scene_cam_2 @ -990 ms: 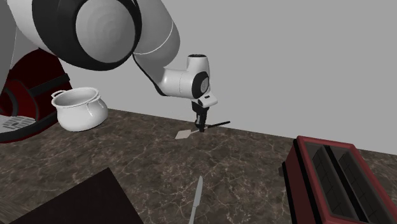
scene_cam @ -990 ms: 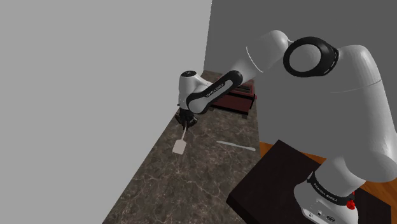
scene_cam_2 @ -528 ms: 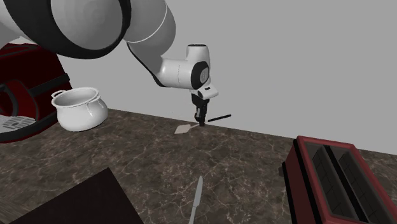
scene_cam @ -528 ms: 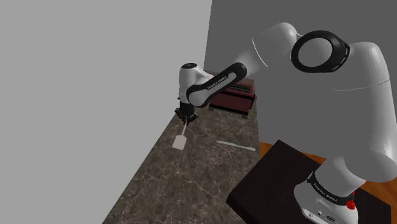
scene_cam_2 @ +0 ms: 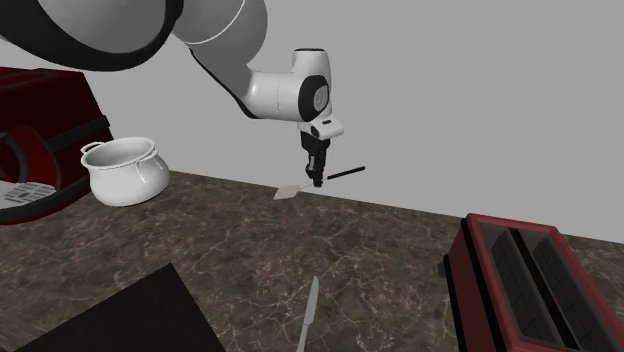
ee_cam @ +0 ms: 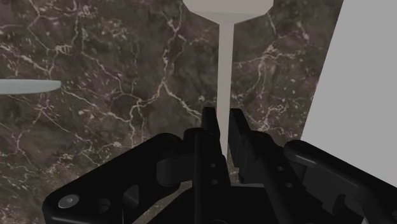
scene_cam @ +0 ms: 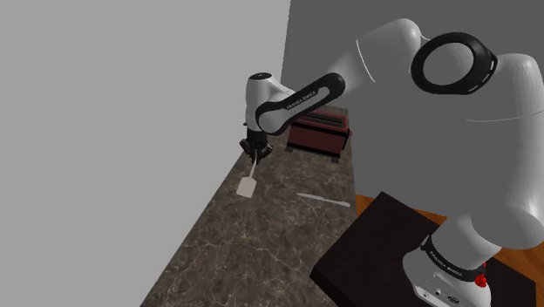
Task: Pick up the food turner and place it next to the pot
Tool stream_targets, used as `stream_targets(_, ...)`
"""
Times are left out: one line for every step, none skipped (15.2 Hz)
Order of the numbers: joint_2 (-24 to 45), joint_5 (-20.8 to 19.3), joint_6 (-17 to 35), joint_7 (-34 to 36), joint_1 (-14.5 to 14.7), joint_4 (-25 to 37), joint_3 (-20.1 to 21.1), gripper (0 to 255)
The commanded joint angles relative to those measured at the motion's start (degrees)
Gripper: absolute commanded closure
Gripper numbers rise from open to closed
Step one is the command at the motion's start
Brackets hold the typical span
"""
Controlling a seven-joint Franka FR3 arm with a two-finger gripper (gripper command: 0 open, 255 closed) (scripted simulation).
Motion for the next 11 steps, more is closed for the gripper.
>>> stream_targets(-1.03,0.36,-1.05,-0.22,-0.13,0.02,0.26,255)
stream_targets(-1.50,0.55,-1.60,-0.36,-0.20,0.12,0.37,255)
stream_targets(-1.95,0.73,-2.15,-0.50,-0.27,0.23,0.48,255)
stream_targets(-2.40,0.91,-2.71,-0.64,-0.34,0.36,0.59,255)
stream_targets(-2.84,1.08,-3.27,-0.78,-0.41,0.50,0.70,255)
stream_targets(-3.27,1.26,-3.84,-0.92,-0.47,0.65,0.80,255)
stream_targets(-3.69,1.43,-4.41,-1.06,-0.53,0.81,0.90,255)
stream_targets(-4.10,1.61,-4.99,-1.19,-0.59,0.99,1.00,255)
stream_targets(-4.51,1.78,-5.57,-1.33,-0.64,1.19,1.09,255)
stream_targets(-4.91,1.95,-6.15,-1.46,-0.69,1.39,1.18,255)
stream_targets(-5.29,2.11,-6.75,-1.60,-0.74,1.61,1.27,255)
